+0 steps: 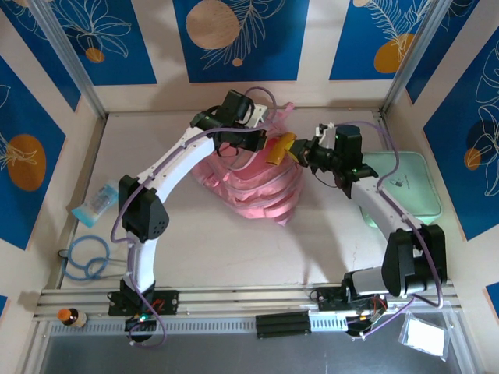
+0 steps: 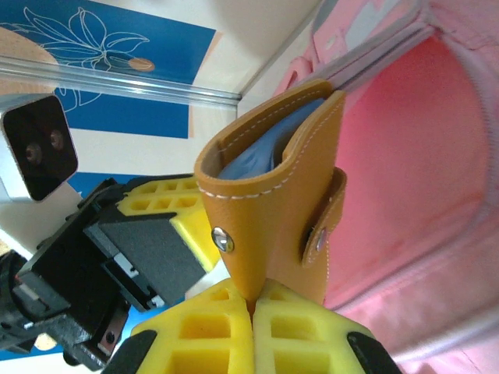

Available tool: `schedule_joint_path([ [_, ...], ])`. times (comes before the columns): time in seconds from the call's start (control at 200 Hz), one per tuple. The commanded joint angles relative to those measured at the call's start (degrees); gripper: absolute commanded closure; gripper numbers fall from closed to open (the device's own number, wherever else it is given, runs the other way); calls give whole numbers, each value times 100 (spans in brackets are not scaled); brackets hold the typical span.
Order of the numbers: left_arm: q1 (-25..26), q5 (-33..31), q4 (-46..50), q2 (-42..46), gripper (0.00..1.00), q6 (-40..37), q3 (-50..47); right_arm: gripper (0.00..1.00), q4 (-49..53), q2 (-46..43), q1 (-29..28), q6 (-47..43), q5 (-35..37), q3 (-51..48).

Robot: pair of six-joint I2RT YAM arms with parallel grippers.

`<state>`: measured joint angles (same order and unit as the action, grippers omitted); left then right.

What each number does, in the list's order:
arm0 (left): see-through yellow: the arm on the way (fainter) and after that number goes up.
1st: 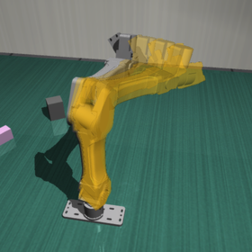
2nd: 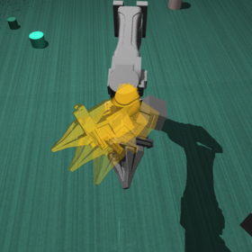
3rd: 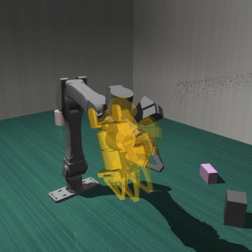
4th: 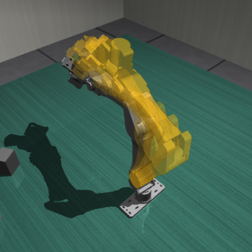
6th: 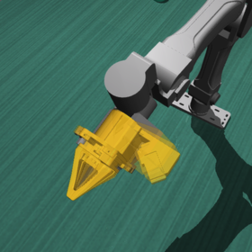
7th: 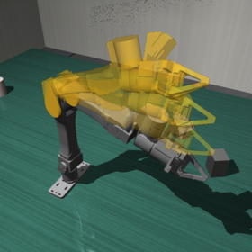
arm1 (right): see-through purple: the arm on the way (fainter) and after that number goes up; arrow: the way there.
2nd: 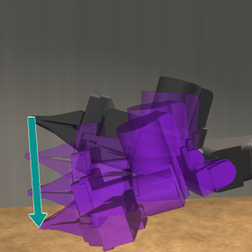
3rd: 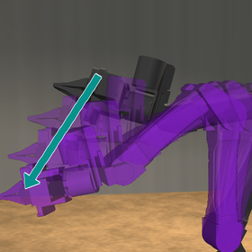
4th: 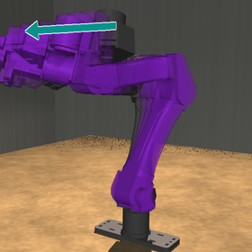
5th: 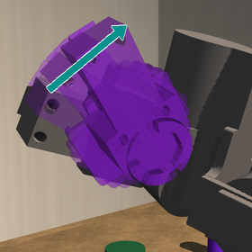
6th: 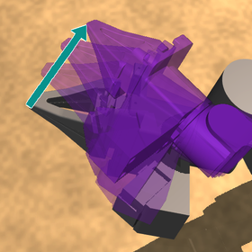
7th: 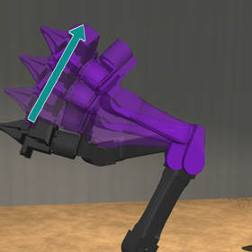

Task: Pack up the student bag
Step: Place the card holder in the student bag, then close the student bag at the top-center of the table.

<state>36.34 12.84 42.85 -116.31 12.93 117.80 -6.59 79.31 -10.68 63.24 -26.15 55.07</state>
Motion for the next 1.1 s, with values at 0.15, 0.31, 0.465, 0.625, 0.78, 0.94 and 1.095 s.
schedule_joint_path([
  [0.15,-4,393,-1062,324,98,795,319,100,-371,970,-378,980,761,388],
  [0.31,-22,412,-1091,308,98,852,323,100,-387,1437,-569,1156,921,562],
  [0.465,-30,442,-1033,289,97,851,312,94,126,1676,-768,1000,1168,840],
  [0.625,-52,434,-1033,287,97,882,315,84,606,2123,-903,1038,988,1348],
  [0.78,-114,324,-1011,324,97,948,230,76,868,2228,-759,1241,490,1494],
  [0.94,-179,354,-1145,398,96,983,-5,62,1120,1523,-621,1069,671,1136],
  [1.095,-183,570,-1162,377,87,954,-102,55,1195,762,-366,1026,725,491],
])
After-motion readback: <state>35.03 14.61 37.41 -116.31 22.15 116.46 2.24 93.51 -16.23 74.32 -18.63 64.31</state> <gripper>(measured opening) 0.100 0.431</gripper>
